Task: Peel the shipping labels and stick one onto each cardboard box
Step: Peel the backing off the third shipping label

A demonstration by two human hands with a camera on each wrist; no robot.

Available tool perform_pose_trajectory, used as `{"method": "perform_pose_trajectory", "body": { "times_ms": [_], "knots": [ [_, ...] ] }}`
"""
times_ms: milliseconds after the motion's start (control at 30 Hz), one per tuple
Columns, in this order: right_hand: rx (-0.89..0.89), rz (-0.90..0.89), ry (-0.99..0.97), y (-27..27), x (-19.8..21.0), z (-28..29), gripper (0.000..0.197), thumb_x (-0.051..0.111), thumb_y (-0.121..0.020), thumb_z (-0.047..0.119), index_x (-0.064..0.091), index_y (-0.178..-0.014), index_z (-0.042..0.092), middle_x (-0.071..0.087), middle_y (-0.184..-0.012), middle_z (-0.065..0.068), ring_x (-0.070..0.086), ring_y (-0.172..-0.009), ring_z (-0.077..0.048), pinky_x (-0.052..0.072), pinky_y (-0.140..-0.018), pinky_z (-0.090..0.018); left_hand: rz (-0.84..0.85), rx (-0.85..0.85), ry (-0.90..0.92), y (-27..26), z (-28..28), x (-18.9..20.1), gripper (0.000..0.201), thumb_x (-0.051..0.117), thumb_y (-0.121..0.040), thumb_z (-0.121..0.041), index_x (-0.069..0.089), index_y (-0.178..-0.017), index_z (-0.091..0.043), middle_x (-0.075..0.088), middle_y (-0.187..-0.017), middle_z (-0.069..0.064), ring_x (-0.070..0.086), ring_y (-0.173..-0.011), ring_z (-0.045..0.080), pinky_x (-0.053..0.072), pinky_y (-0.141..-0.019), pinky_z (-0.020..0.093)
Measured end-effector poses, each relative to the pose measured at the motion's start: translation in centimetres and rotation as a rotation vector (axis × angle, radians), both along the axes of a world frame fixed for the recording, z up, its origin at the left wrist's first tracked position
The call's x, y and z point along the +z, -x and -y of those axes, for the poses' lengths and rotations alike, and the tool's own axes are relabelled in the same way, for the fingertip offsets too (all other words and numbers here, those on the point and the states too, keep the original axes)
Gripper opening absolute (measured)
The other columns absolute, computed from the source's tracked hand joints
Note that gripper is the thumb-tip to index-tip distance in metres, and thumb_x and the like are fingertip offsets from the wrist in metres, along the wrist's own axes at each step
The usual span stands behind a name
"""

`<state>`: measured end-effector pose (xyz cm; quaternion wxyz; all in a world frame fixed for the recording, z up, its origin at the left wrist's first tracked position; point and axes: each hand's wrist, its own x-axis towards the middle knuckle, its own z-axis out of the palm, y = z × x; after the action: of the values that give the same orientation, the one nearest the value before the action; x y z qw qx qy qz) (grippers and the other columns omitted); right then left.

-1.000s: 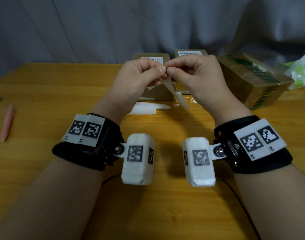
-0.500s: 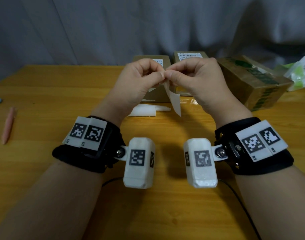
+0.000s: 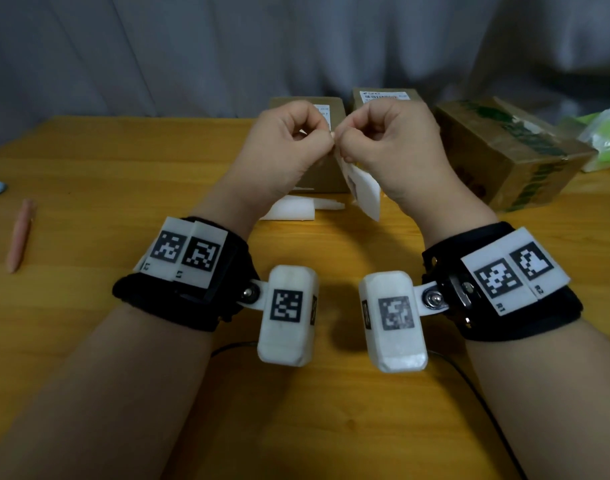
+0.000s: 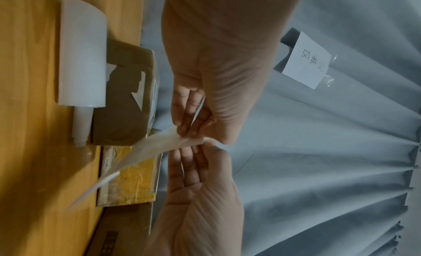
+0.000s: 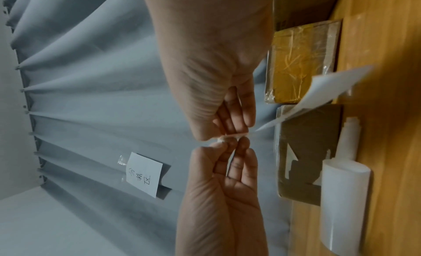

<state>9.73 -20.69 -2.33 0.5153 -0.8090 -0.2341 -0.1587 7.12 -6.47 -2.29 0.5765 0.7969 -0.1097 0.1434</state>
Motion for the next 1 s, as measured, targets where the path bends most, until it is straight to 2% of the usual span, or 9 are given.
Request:
{"method": "perform_pose_trajectory", "body": {
  "times_ms": [167, 267, 333, 467, 567, 633, 700, 833, 1000],
  "knots": [
    [-0.008, -0.041, -0.047, -0.1, -0.3, 0.0, 0.014, 0.06, -0.082, 0.009, 0.07, -0.085, -0.002, 0.065, -0.072, -0.001, 0.06, -0.07, -0.01, 0.055, -0.075, -0.03, -0.122, -0.008, 0.148, -0.4, 0.1, -0.3, 0.018, 0.053, -0.087, -0.006, 0.061, -0.071, -0.012, 0.063, -0.072, 0.005, 0.06, -0.069, 0.012, 0.052, -0.071, 0.026],
    [0.017, -0.045, -0.053, 0.0, -0.3, 0.1, 0.014, 0.061, -0.084, 0.01, 0.07, -0.085, -0.001, 0.064, -0.069, 0.002, 0.06, -0.068, -0.009, 0.055, -0.073, -0.03, -0.181, -0.05, 0.182, -0.5, -0.2, -0.4, 0.021, 0.056, -0.092, -0.024, 0.065, -0.084, -0.007, 0.067, -0.079, 0.006, 0.065, -0.075, 0.01, 0.053, -0.07, 0.02],
    [0.037, -0.058, -0.048, -0.1, -0.4, 0.1, 0.014, 0.062, -0.085, 0.011, 0.07, -0.086, 0.0, 0.064, -0.068, 0.002, 0.06, -0.068, -0.009, 0.055, -0.072, -0.028, -0.173, -0.074, 0.163, -0.6, -0.4, -0.6, 0.026, 0.059, -0.091, -0.026, 0.066, -0.091, -0.001, 0.068, -0.082, 0.008, 0.065, -0.076, 0.01, 0.053, -0.068, 0.018],
    [0.082, -0.114, -0.102, -0.2, -0.7, 0.2, 0.011, 0.063, -0.085, 0.01, 0.069, -0.085, 0.0, 0.065, -0.071, -0.003, 0.061, -0.07, -0.012, 0.055, -0.076, -0.031, -0.214, -0.108, 0.208, -0.7, -1.0, -0.9, 0.017, 0.06, -0.089, -0.015, 0.066, -0.092, 0.001, 0.067, -0.083, 0.009, 0.065, -0.073, 0.01, 0.054, -0.067, 0.016],
    [0.117, -0.156, -0.145, -0.2, -0.8, 0.1, 0.009, 0.061, -0.086, 0.006, 0.068, -0.082, 0.001, 0.064, -0.07, -0.008, 0.059, -0.067, -0.015, 0.053, -0.07, -0.03, -0.234, -0.128, 0.219, -0.7, -1.1, -0.8, 0.011, 0.059, -0.089, -0.01, 0.067, -0.087, -0.002, 0.067, -0.081, 0.008, 0.064, -0.071, 0.009, 0.054, -0.066, 0.015],
    [0.124, -0.199, -0.17, -0.2, -0.9, 0.0, 0.014, 0.06, -0.086, 0.004, 0.066, -0.075, 0.01, 0.062, -0.066, -0.001, 0.059, -0.063, -0.009, 0.052, -0.064, -0.021, -0.243, -0.121, 0.219, -0.6, -1.0, -0.6, 0.012, 0.057, -0.09, -0.008, 0.066, -0.082, -0.005, 0.066, -0.077, 0.006, 0.063, -0.069, 0.008, 0.053, -0.065, 0.015],
    [0.121, -0.234, -0.186, -0.1, -0.9, -0.2, 0.018, 0.06, -0.087, 0.005, 0.064, -0.073, 0.015, 0.062, -0.066, 0.004, 0.059, -0.064, -0.004, 0.05, -0.063, -0.017, -0.266, -0.117, 0.249, -0.7, -0.8, -0.6, 0.014, 0.056, -0.09, -0.007, 0.065, -0.079, -0.007, 0.066, -0.074, 0.005, 0.062, -0.067, 0.008, 0.052, -0.064, 0.017],
    [0.099, -0.254, -0.168, -0.1, -1.0, -0.1, 0.011, 0.059, -0.087, 0.007, 0.065, -0.078, 0.011, 0.063, -0.07, 0.004, 0.061, -0.069, -0.003, 0.053, -0.066, -0.017, -0.319, -0.099, 0.308, -0.6, -0.6, -0.7, 0.018, 0.053, -0.089, -0.004, 0.065, -0.075, -0.007, 0.065, -0.071, 0.005, 0.062, -0.068, 0.01, 0.053, -0.068, 0.02],
    [0.064, -0.25, -0.187, -0.3, -1.0, 0.1, 0.01, 0.06, -0.086, 0.008, 0.066, -0.079, 0.011, 0.065, -0.07, 0.002, 0.063, -0.07, -0.006, 0.055, -0.068, -0.019, -0.332, -0.035, 0.297, -0.6, -0.4, -0.7, 0.019, 0.05, -0.088, -0.001, 0.061, -0.073, -0.005, 0.063, -0.075, 0.01, 0.06, -0.069, 0.013, 0.053, -0.066, 0.02]
  ]
}}
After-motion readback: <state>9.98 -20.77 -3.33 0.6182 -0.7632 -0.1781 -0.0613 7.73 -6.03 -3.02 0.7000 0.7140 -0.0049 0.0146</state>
